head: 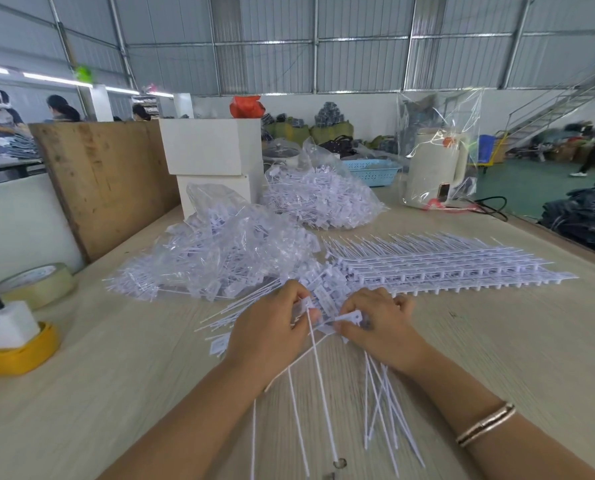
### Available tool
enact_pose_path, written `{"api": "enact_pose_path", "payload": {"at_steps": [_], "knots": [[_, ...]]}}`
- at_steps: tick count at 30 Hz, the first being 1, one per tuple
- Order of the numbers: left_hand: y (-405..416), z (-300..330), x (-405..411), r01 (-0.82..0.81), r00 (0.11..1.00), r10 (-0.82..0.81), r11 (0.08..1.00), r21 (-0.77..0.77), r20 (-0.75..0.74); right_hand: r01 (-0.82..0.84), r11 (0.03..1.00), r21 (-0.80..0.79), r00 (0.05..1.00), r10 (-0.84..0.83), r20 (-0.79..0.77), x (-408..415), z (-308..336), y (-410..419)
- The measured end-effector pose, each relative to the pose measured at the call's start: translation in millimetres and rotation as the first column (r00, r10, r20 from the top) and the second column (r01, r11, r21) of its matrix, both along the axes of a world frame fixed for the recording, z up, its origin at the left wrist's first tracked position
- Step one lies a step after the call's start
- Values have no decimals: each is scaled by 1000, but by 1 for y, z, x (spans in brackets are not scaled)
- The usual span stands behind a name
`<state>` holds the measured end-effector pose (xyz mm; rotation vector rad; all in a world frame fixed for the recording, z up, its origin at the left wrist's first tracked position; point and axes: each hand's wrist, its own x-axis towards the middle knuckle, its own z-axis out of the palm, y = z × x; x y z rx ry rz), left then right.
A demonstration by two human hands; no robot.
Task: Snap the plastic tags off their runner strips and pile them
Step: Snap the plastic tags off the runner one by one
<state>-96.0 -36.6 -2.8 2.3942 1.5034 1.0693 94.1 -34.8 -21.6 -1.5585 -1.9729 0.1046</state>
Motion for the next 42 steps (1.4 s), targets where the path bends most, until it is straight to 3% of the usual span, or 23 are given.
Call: {"api": "enact_pose_path", "payload": {"at_steps": [5, 7, 11, 15, 19, 26, 33, 42], "knots": [[-2, 2, -3, -74, 997, 74, 997, -2, -34, -7, 1000, -2, 996, 7, 84, 1, 0, -1], [-1, 2, -3, -99, 992, 98, 995, -16, -77, -8, 1000, 28, 998, 7, 55, 0, 2, -1], [-4, 3, 0, -113, 971, 118, 993, 33, -207, -16, 993, 113, 988, 33, -149, -5, 5, -5], [-7, 0, 8, -70, 951, 115, 985, 160, -288, -141, 989, 39, 985, 144, -91, -17, 6, -10], [-7, -3, 11, -34, 956, 77, 987, 155, -282, -197, 980, -24, 978, 194, -82, -22, 4, -9], [-5, -3, 8, 21, 973, 1, 995, 93, -230, -150, 987, -52, 913, 118, -391, -16, 9, -5], [-4, 1, 3, 135, 938, -124, 991, 11, -323, -121, 986, -112, 802, 31, -596, -6, 8, -1], [-4, 2, 3, 89, 954, -62, 993, 79, -292, -260, 943, -210, 829, 106, -549, -8, 12, -9]]}}
